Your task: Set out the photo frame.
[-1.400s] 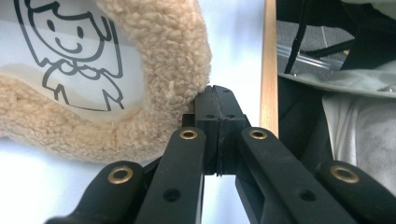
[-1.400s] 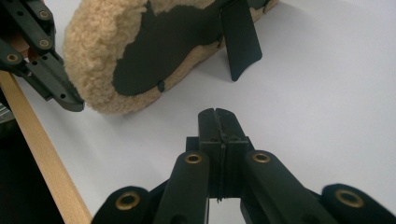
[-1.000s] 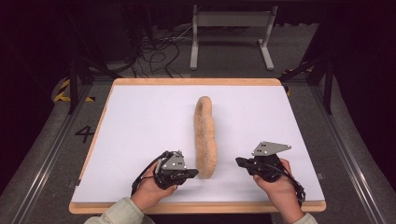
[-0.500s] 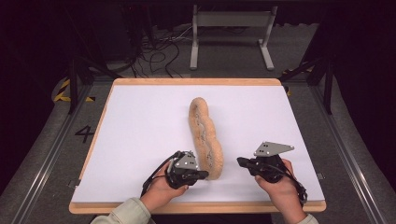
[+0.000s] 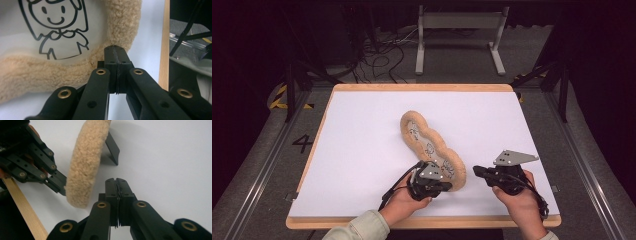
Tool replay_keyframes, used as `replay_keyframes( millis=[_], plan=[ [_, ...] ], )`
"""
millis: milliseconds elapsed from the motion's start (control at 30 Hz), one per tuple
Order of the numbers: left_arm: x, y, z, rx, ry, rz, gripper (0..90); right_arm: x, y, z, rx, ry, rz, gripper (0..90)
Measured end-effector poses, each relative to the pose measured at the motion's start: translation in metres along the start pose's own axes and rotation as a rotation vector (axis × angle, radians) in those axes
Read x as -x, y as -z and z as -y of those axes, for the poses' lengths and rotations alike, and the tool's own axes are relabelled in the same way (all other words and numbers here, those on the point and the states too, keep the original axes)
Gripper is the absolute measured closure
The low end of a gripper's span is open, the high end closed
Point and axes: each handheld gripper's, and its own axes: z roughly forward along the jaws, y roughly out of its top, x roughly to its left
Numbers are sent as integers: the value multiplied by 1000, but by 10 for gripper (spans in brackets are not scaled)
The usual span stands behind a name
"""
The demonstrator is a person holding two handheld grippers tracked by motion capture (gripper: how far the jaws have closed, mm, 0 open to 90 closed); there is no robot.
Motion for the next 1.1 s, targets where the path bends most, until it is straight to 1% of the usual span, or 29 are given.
replay_keyframes(
  millis=[33,100,167,200,267,367,400,433,533,567,600,633,667,700,733,767,800,900,933,967,1000,1067,1100],
  plan=[
    [0,-2,-1,0,-3,-4,898,0,1,0,2,-5,0,875],
    [1,-5,-3,4,3,-7,897,1,1,-1,7,-10,4,859],
    [1,-5,-3,1,5,-8,897,1,2,-1,14,-15,9,829],
    [1,-4,-2,-4,11,-4,896,2,2,-2,20,-13,6,817],
    [0,-3,-2,-6,11,-6,887,2,3,-2,24,-16,3,809],
    [-4,6,1,-4,20,-13,869,3,4,-6,29,-12,-11,778],
    [-4,6,1,-4,20,-13,865,3,4,-8,31,-12,-11,768],
    [-5,9,2,0,25,-18,865,3,4,-8,31,-12,-11,768],
    [-11,24,6,16,40,-31,825,4,4,-13,41,1,-16,751],
    [-11,24,6,16,40,-31,810,4,4,-13,41,1,-16,751],
    [-13,32,8,25,44,-54,793,5,4,-17,42,8,-24,738],
    [-15,37,10,29,48,-63,779,5,4,-20,40,12,-24,729],
    [-15,37,10,29,48,-63,766,5,4,-20,40,12,-24,729],
    [-18,45,14,39,63,-75,755,5,3,-26,35,18,-38,706],
    [-18,45,14,39,63,-75,741,4,2,-30,27,23,-51,693],
    [-22,53,18,45,81,-95,722,4,1,-34,19,29,-56,690],
    [-25,57,20,48,81,-106,713,3,0,-38,13,38,-57,690],
    [-31,68,24,59,99,-126,689,1,-2,-48,-7,58,-56,671],
    [-34,72,26,64,109,-135,681,0,-3,-52,-13,63,-55,661],
    [-34,72,26,64,109,-135,676,0,-3,-52,-13,63,-55,661],
    [-37,78,29,67,119,-147,676,0,-4,-56,-19,68,-57,652],
    [-41,84,33,70,131,-163,662,-1,-9,-68,-37,76,-60,622],
    [-42,87,35,72,136,-168,662,-1,-9,-68,-37,76,-60,622]
  ],
)
